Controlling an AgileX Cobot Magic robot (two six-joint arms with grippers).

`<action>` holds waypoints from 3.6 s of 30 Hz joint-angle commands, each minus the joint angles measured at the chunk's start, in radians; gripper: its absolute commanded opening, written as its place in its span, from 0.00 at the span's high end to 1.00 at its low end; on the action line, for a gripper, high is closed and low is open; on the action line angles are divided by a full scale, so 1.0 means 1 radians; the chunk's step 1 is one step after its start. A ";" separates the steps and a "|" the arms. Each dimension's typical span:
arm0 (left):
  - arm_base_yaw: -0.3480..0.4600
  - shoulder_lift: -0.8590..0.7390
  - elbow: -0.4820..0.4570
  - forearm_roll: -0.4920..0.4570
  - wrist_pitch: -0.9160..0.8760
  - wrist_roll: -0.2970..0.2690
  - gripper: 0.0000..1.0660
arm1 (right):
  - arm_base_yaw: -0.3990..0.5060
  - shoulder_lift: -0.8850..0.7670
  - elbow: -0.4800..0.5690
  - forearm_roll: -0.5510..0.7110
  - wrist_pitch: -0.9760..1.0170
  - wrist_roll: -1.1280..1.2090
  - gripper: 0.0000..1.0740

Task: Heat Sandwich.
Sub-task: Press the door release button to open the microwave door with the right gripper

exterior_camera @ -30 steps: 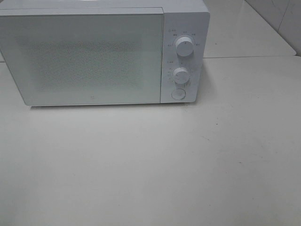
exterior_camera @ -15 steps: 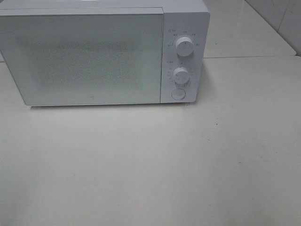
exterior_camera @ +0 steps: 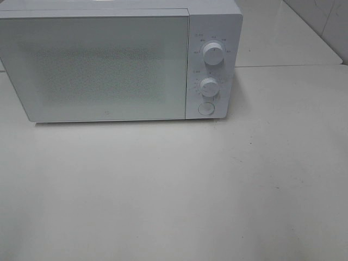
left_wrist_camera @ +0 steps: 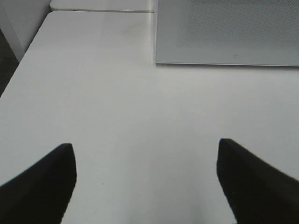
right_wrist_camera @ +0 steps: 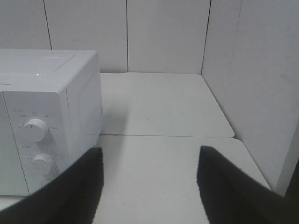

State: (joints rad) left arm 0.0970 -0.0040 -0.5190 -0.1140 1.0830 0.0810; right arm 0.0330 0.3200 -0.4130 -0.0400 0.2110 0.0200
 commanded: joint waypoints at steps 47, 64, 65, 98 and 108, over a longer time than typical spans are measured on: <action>0.002 -0.018 0.003 0.000 -0.014 -0.006 0.27 | 0.409 1.158 -0.001 0.135 -0.963 -0.003 1.00; 0.002 -0.018 0.003 0.000 -0.014 -0.006 0.27 | 0.552 1.577 -0.153 0.329 -1.132 0.183 1.00; 0.002 -0.018 0.003 0.000 -0.014 -0.006 0.27 | 0.552 1.577 -0.153 0.329 -1.132 0.183 1.00; 0.002 -0.017 0.003 0.000 -0.014 -0.005 0.27 | 0.514 1.784 -0.385 0.488 -1.095 0.325 1.00; 0.002 -0.017 0.003 0.000 -0.014 -0.005 0.27 | 0.509 1.832 -0.427 0.482 -1.104 0.325 1.00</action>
State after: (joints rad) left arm 0.0970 -0.0040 -0.5190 -0.1140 1.0830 0.0810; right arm 0.5470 2.1490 -0.8240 0.4490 -0.8800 0.3440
